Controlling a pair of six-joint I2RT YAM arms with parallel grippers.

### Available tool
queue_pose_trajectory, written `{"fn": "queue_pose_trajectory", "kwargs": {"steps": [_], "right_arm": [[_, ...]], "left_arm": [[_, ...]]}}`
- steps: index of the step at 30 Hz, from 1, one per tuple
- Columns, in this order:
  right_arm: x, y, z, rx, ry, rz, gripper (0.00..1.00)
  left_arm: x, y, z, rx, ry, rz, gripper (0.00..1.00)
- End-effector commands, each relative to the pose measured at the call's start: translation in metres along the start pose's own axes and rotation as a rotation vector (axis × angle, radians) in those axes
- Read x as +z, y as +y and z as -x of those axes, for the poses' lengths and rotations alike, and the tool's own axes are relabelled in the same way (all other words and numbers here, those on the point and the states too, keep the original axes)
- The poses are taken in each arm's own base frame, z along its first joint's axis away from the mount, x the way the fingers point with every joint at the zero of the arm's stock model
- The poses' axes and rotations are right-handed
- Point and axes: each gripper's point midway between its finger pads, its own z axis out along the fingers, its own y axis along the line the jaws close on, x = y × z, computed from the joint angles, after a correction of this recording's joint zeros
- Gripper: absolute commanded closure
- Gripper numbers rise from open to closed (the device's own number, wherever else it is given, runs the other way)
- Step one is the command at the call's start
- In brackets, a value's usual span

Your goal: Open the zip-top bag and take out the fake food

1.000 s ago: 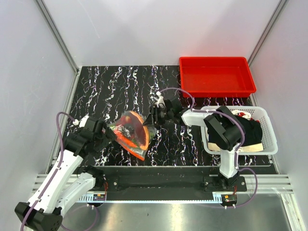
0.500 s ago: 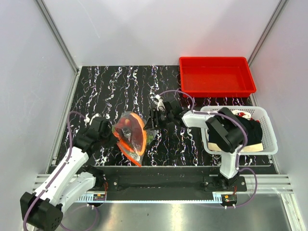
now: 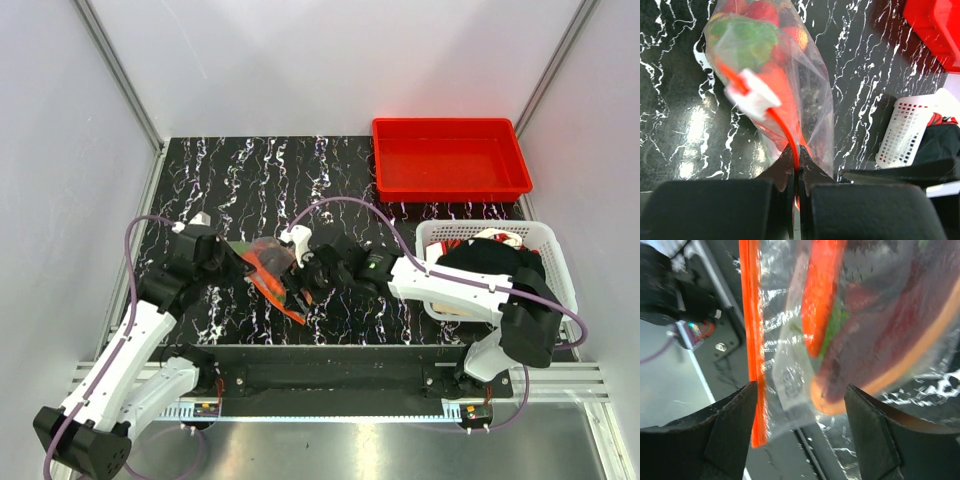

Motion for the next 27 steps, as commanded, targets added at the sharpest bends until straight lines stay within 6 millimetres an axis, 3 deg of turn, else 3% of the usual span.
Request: {"fn": "queue_pose_trajectory", "kwargs": {"steps": [1,6,17,23,27], "right_arm": [[-0.019,-0.008,0.009,-0.129,-0.012,-0.136,0.26],[-0.028,-0.009,0.005,-0.166,0.003,-0.189,0.3],[-0.043,0.025,0.029,-0.24,-0.069,-0.175,0.31],[-0.028,0.036,0.022,-0.247,-0.022,-0.107,0.39],[-0.017,0.04,0.019,-0.25,-0.004,-0.087,0.39]], "left_arm": [[-0.009,-0.024,0.012,-0.005,-0.013,-0.059,1.0],[-0.009,-0.022,0.012,-0.001,-0.018,-0.048,1.0],[-0.009,-0.017,0.012,0.0,-0.021,-0.031,1.0],[-0.01,-0.017,0.013,-0.001,-0.025,-0.029,1.0],[-0.011,-0.017,0.014,0.0,-0.034,-0.025,1.0]]}}
